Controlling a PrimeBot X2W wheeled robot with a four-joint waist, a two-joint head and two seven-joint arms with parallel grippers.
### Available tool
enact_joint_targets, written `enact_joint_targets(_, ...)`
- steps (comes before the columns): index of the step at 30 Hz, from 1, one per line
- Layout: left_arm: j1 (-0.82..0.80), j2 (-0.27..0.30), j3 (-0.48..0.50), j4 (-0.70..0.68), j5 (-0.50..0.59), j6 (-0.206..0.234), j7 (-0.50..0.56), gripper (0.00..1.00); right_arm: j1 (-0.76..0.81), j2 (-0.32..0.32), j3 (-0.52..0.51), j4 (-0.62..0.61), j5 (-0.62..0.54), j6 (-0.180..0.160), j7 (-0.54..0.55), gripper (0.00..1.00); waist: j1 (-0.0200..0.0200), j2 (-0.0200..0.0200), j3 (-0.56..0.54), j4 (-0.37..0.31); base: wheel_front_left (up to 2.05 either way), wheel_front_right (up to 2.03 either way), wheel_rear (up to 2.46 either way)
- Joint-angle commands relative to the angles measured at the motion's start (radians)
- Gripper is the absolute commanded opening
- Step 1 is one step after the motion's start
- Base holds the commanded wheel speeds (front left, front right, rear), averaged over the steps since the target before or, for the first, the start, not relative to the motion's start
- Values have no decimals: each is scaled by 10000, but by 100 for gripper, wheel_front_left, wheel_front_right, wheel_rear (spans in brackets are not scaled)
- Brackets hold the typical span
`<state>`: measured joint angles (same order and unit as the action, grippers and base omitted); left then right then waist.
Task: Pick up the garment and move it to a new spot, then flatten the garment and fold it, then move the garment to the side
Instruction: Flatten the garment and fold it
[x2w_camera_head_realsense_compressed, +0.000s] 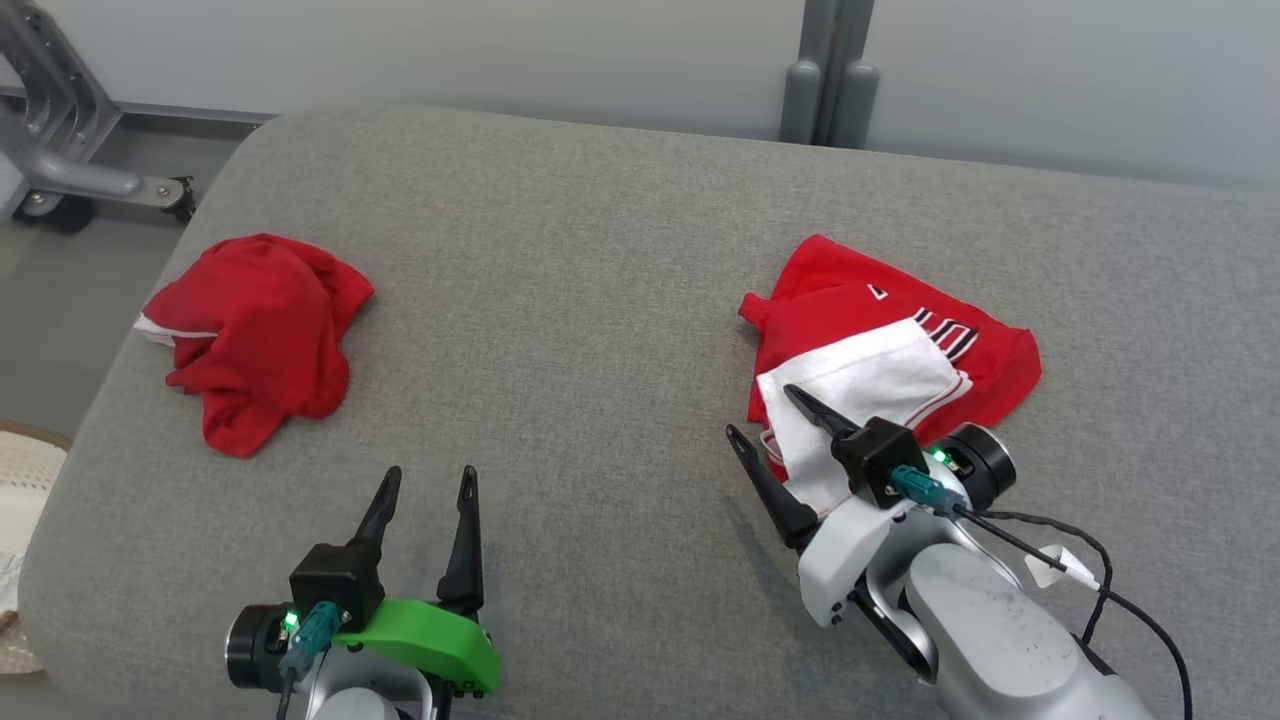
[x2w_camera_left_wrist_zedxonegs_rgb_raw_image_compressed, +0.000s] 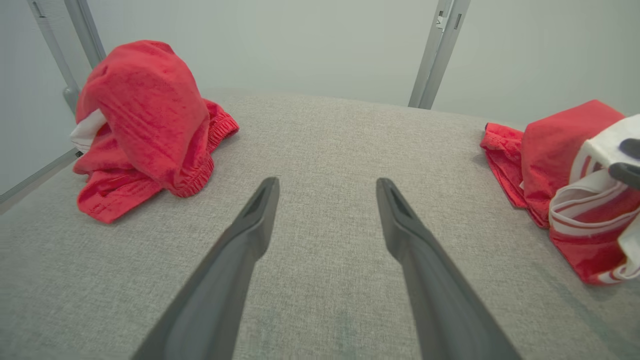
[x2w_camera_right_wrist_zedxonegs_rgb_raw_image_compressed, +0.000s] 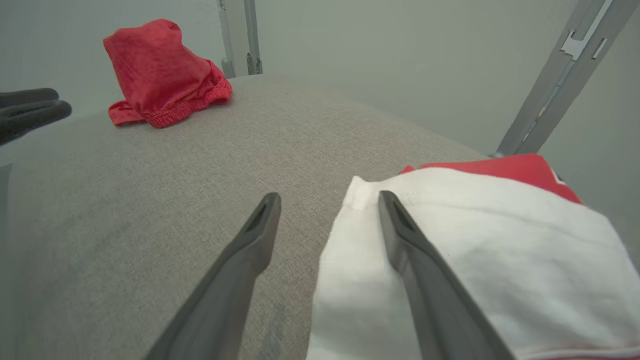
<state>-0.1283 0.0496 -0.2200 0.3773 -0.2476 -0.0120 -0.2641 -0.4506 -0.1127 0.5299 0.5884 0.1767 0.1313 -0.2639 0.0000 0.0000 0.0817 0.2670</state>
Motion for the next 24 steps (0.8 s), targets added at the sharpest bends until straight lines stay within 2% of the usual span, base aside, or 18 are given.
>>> enact_joint_targets(1,123,21,-11,-53,-85,58,-4,100,-169,44,-128,383,-241,-10,-10,100,0,0,87,251,0,0,0)
enact_joint_targets(3,103,20,-12,-58,-124,85,-4,100,-288,121,-280,687,-509,-10,-10,100,0,0,111,290,0,0,0)
enact_joint_targets(4,91,20,-21,-71,-145,92,-4,100,-308,161,-394,826,-582,-10,-9,82,0,0,123,300,0,0,0)
enact_joint_targets(5,80,20,-23,-94,-155,108,-4,100,-324,199,-526,917,-688,-10,-9,71,0,0,138,298,0,0,0)
enact_joint_targets(6,80,20,-23,-94,-155,108,-4,100,-324,199,-526,917,-688,-10,-9,71,0,0,138,298,0,0,0)
enact_joint_targets(7,72,20,-22,-109,-164,116,-4,100,-325,229,-626,1009,-789,-10,-10,18,0,0,148,285,0,0,0)
enact_joint_targets(8,73,20,-9,-126,-180,136,-4,100,-311,260,-744,1081,-866,-10,-9,0,0,0,158,257,0,0,0)
enact_joint_targets(16,105,20,49,-122,-294,97,-4,100,-68,354,-1407,954,-1097,-10,-9,0,0,0,64,-168,0,0,0)
enact_joint_targets(24,225,21,9,-30,-342,46,-4,100,310,103,-2238,22,-865,-10,-10,0,0,0,-173,-567,0,0,0)
